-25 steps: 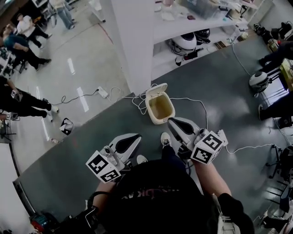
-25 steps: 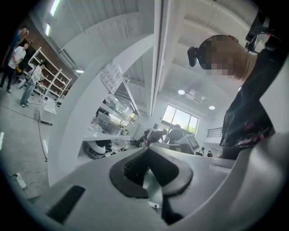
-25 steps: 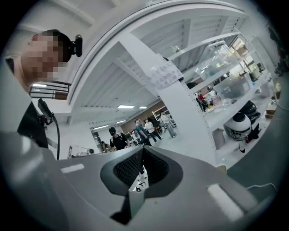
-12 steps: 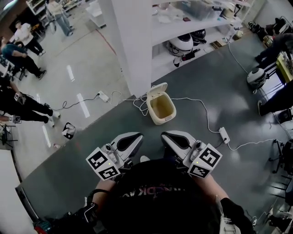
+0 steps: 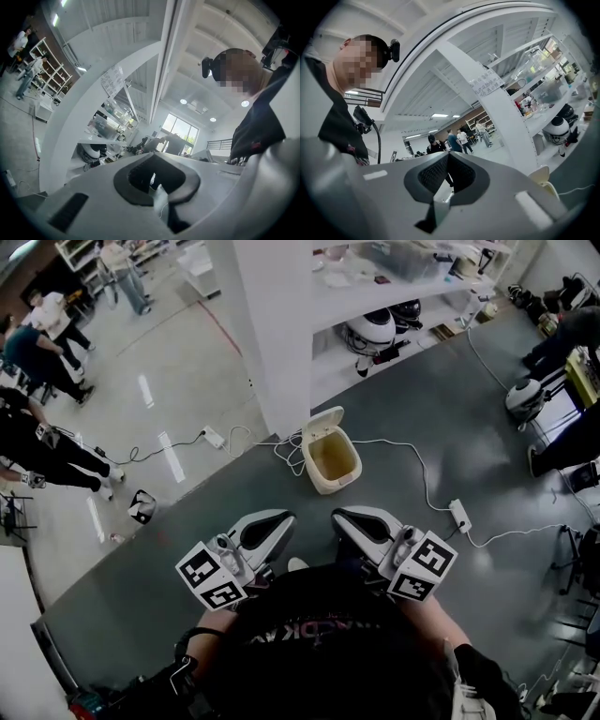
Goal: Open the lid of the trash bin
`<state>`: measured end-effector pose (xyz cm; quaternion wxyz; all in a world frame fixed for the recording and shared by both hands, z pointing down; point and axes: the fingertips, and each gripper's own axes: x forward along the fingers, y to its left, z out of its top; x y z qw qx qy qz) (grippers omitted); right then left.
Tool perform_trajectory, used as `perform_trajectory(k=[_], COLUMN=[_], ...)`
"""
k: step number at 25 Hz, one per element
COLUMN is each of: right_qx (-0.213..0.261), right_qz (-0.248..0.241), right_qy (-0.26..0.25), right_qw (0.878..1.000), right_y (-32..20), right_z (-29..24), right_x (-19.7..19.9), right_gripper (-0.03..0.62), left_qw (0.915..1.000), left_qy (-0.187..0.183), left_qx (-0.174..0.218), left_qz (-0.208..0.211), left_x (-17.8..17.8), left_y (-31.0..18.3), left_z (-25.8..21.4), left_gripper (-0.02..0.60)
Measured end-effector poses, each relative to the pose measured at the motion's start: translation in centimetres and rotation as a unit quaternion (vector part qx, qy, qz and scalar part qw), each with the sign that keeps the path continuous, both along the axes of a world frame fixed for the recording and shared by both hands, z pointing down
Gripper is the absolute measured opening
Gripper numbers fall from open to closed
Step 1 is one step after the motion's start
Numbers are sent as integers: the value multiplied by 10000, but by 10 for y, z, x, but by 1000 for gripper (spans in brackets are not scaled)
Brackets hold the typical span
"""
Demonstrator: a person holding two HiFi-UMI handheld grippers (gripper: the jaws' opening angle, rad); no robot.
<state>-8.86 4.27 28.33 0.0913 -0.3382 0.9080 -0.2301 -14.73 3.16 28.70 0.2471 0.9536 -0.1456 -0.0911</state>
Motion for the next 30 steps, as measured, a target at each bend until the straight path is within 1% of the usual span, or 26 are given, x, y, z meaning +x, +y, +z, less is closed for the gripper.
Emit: perform_trajectory(k=[7,16,25,30], right_qx=[7,0,-23,-120], right_qz=[-92,-120,-104,-118], right_qy=[74,115,59,38], right_qw=[9999,9999,9999,9999], right_y=[10,20,20,16], right_z=[3,4,8,12], right_x=[-5,-7,-9,-9], right_gripper=[6,6,6,6], left_qw=[10000,9998,9998,9998], left_qy=[35,102,52,61], left_qx=[5,-141,-171,-202], left_qz=[18,1,34,15], left_x=[2,2,0,0], left_y=[7,13,12,10], left_z=[2,5,9,11], left_gripper=[0,0,0,0])
